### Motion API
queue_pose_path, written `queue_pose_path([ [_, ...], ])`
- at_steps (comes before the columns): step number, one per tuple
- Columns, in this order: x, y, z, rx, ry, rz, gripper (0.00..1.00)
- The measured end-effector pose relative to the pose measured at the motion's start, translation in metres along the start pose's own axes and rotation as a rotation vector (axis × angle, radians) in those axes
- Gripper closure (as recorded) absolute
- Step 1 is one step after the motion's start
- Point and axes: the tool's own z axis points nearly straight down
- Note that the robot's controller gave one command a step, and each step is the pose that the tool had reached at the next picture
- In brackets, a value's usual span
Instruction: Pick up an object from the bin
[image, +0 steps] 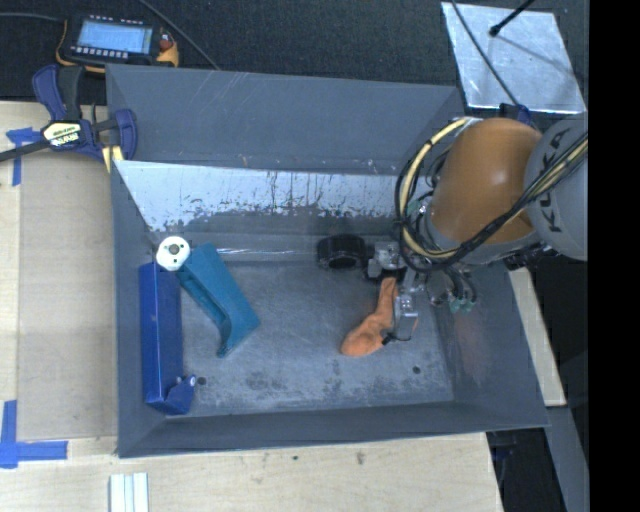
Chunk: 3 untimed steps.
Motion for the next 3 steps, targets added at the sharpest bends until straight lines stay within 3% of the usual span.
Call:
queue_pose_path([
  [1,-0.002,0.0,-0.005,0.001,-0.008,-0.001,0.0],
  [2,-0.016,0.011,0.029,0.002,-0.013,-0.069,0.0],
  [3,-0.016,0.01,0.047,0.0,-0.002,-0.153,0.0],
])
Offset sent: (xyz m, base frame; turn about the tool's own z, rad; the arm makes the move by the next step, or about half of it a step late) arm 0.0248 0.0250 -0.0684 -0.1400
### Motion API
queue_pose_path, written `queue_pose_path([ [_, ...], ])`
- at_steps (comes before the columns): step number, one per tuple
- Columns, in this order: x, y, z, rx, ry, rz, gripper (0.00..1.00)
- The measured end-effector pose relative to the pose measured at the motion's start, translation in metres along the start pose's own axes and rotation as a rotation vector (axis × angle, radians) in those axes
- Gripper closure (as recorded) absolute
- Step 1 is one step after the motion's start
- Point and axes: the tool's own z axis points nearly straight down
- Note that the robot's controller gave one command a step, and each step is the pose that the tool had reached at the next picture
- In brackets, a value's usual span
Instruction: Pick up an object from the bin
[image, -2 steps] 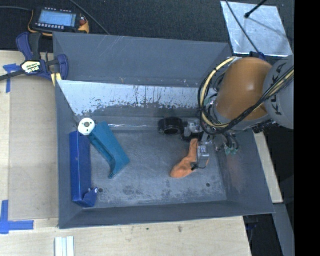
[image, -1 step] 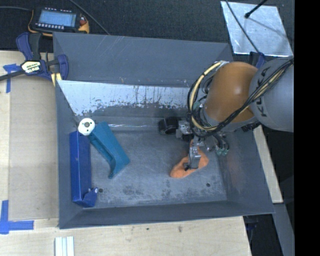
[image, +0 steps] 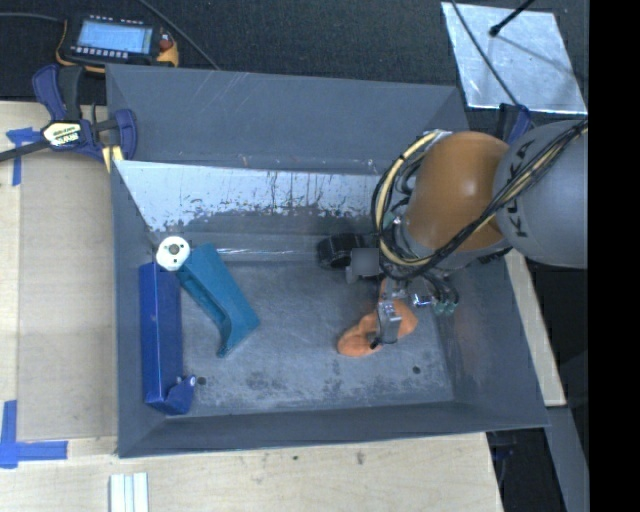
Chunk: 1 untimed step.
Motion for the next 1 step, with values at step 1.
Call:
queue_pose_path([
  [1,-0.0017,-0.0554,0.0049,-0.001,-0.01,0.053,0.0],
])
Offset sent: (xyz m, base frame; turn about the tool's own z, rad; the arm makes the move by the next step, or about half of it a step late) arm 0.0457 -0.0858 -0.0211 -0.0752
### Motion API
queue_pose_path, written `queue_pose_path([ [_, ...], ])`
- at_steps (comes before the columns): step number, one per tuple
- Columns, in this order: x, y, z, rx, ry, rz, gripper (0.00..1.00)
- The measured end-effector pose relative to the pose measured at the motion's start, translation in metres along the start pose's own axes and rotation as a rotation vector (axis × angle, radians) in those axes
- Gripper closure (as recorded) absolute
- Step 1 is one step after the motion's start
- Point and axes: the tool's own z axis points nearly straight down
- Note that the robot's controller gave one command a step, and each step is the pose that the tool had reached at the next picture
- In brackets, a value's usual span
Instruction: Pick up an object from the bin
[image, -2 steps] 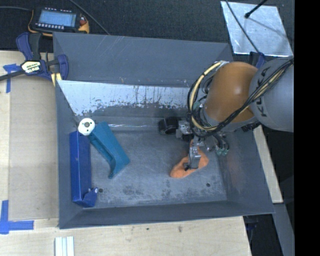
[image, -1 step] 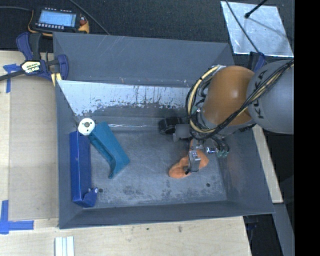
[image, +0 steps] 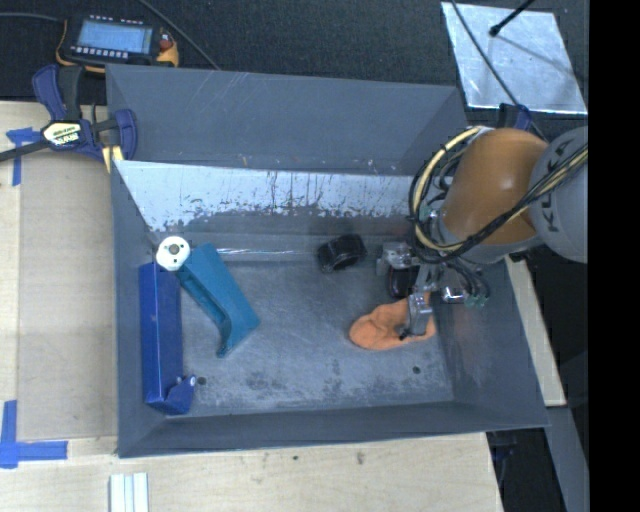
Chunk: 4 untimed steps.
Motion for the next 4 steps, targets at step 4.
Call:
queue_pose_path([
  [4,0.0013,0.0025,-0.0019,0.003,0.006,0.03,1.0],
])
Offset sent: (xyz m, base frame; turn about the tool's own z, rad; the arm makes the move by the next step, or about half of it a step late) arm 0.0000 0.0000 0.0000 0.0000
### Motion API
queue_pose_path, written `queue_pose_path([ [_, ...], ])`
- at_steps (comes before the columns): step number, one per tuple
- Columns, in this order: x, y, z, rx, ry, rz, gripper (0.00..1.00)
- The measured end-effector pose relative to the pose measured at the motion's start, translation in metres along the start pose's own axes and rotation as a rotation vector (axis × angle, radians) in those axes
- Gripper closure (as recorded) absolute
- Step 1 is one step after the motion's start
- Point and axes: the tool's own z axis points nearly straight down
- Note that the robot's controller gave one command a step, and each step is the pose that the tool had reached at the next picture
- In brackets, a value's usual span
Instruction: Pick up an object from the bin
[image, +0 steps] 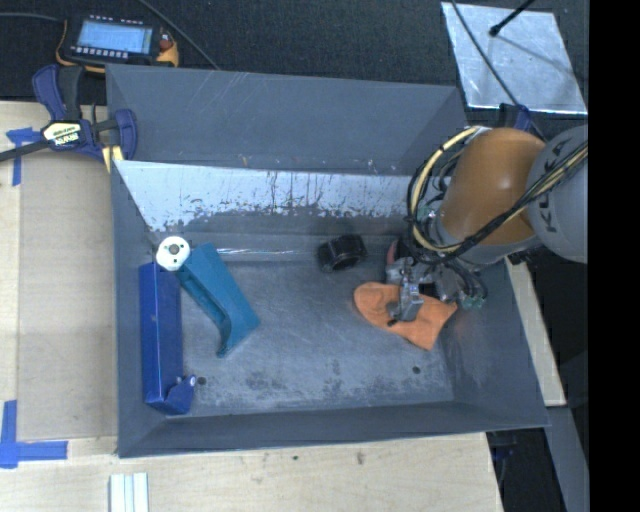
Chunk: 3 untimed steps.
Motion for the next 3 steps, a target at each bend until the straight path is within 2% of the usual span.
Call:
queue_pose_path([
  [3,0.0,0.0001,0.0,0.0,0.0,-0.001,1.0],
])
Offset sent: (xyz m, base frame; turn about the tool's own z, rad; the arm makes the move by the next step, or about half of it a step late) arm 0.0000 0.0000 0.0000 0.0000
